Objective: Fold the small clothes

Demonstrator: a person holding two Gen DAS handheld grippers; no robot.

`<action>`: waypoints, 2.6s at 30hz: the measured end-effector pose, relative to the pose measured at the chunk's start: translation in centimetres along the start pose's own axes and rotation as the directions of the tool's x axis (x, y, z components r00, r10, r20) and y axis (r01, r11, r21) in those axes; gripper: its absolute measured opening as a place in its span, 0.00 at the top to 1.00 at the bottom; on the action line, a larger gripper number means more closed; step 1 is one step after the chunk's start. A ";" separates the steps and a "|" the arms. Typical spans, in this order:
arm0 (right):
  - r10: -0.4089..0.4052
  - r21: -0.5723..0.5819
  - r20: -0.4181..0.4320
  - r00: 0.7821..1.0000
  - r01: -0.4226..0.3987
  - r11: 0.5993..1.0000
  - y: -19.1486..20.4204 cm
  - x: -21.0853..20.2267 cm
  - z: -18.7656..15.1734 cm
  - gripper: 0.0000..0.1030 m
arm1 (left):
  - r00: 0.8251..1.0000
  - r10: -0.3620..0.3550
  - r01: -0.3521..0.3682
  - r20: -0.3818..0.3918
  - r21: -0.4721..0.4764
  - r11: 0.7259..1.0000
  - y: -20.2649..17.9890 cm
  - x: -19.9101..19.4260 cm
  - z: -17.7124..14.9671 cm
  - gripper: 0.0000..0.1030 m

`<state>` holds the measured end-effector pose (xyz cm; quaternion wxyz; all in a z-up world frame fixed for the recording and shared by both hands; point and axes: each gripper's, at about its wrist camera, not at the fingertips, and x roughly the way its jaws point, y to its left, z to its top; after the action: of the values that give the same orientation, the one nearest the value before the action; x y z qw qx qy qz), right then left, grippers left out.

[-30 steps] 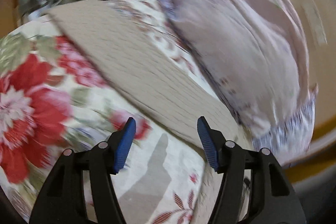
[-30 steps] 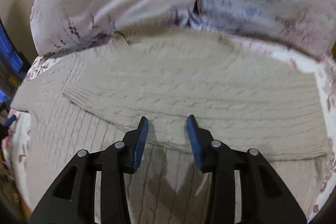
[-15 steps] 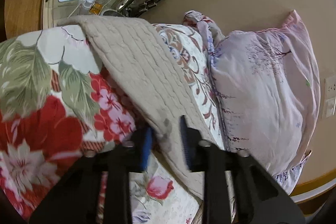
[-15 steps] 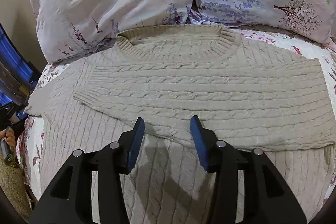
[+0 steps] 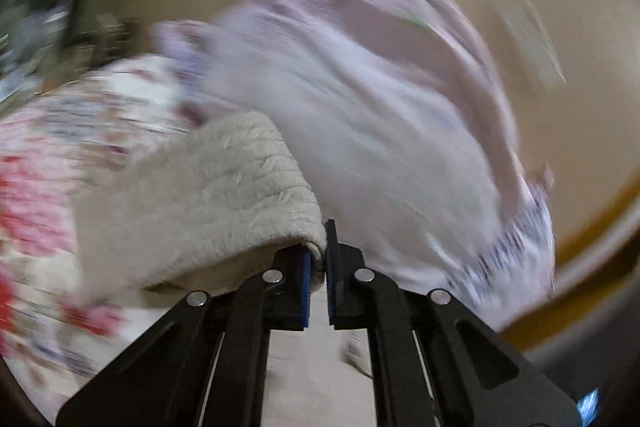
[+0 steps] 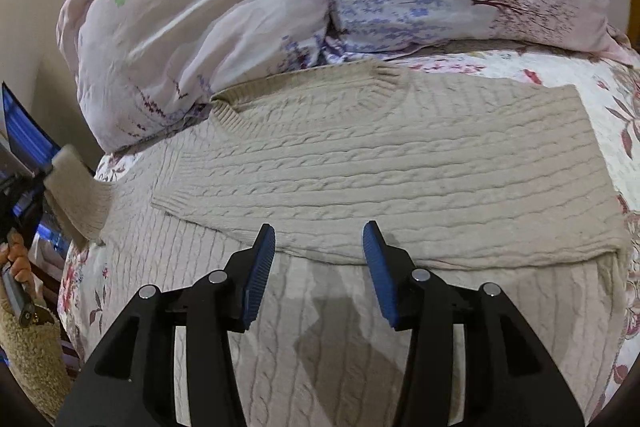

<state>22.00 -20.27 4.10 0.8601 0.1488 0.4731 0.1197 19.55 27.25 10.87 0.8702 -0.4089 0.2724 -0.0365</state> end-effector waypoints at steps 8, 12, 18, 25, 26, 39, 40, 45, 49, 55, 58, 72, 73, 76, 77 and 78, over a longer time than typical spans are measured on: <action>-0.016 0.046 0.029 0.999 0.015 0.999 -2.3 -1.5 -0.3 0.53 | 0.958 -0.125 0.182 -0.259 0.210 0.961 -11.2 9.6 -9.8 0.95; -0.047 0.075 0.043 0.998 0.044 0.996 -3.9 -2.1 -0.4 0.53 | 0.907 -0.091 0.220 -0.412 0.278 0.935 -12.9 13.7 -16.3 0.92; -0.057 0.057 0.062 0.996 0.054 0.997 -4.1 -3.3 0.3 0.53 | 0.860 -0.138 0.290 -0.491 0.248 0.924 -11.3 11.8 -17.2 0.42; 0.117 -0.322 0.079 0.990 -0.086 0.943 5.7 -2.5 1.2 0.53 | 0.937 -0.085 0.152 -0.340 0.177 0.972 -3.9 6.2 -12.1 0.45; 0.152 -0.408 0.057 0.987 -0.116 0.906 8.2 -1.7 1.0 0.53 | 0.942 -0.058 0.118 -0.331 0.165 0.979 -2.8 6.1 -11.7 0.47; -0.040 -0.733 0.013 0.999 0.036 0.679 17.7 8.6 -1.9 0.82 | 0.936 0.008 0.020 -0.352 0.078 0.997 1.6 8.1 -11.5 0.62; -0.043 -0.715 0.018 0.999 0.043 0.698 17.3 8.4 -1.7 0.87 | 0.936 0.010 0.019 -0.351 0.080 0.997 1.5 8.3 -11.5 0.62; 0.064 -0.446 0.088 0.994 -0.018 0.895 12.8 4.0 1.7 0.90 | 0.937 0.015 0.018 -0.350 0.090 0.996 1.6 8.1 -11.5 0.63; 0.084 -0.088 0.225 0.971 -0.066 0.994 4.9 -1.2 2.7 0.90 | 0.937 0.023 0.017 -0.349 0.113 0.993 1.3 8.1 -11.6 0.62; 0.058 0.250 0.107 0.993 -0.083 0.965 -5.7 -2.0 0.2 0.57 | 0.936 0.016 0.041 -0.351 0.155 0.987 0.4 8.0 -11.9 0.49; 0.132 0.378 0.092 0.987 -0.157 0.913 -8.8 -1.9 -0.2 0.46 | 0.936 0.012 0.051 -0.351 0.169 0.984 -0.1 7.9 -12.1 0.40; 0.068 0.360 0.187 0.980 -0.133 0.924 -10.2 -3.9 0.8 0.93 | 0.932 -0.025 0.088 -0.361 0.160 0.983 -1.0 7.3 -12.2 0.19; 0.052 0.338 0.211 0.976 -0.122 0.933 -9.7 -4.7 0.7 0.93 | 0.933 -0.025 0.089 -0.359 0.164 0.982 -1.0 7.1 -12.2 0.19; -0.027 0.325 0.205 0.978 -0.042 0.945 -9.2 -5.2 -0.3 0.93 | 0.932 -0.021 0.091 -0.363 0.177 0.980 -0.9 6.9 -12.4 0.19; -0.054 0.328 0.167 0.984 -0.004 0.945 -9.3 -4.5 -0.5 0.93 | 0.931 -0.018 0.090 -0.364 0.181 0.979 -0.9 6.9 -12.4 0.19; -0.075 0.333 0.125 0.989 0.029 0.942 -9.4 -3.5 -0.6 0.92 | 0.931 -0.012 0.086 -0.365 0.187 0.979 -1.0 6.9 -12.5 0.19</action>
<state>20.28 -30.15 3.05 0.8560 0.2861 0.4307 0.0055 19.26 15.97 2.02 0.8405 -0.3123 0.4126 -0.1605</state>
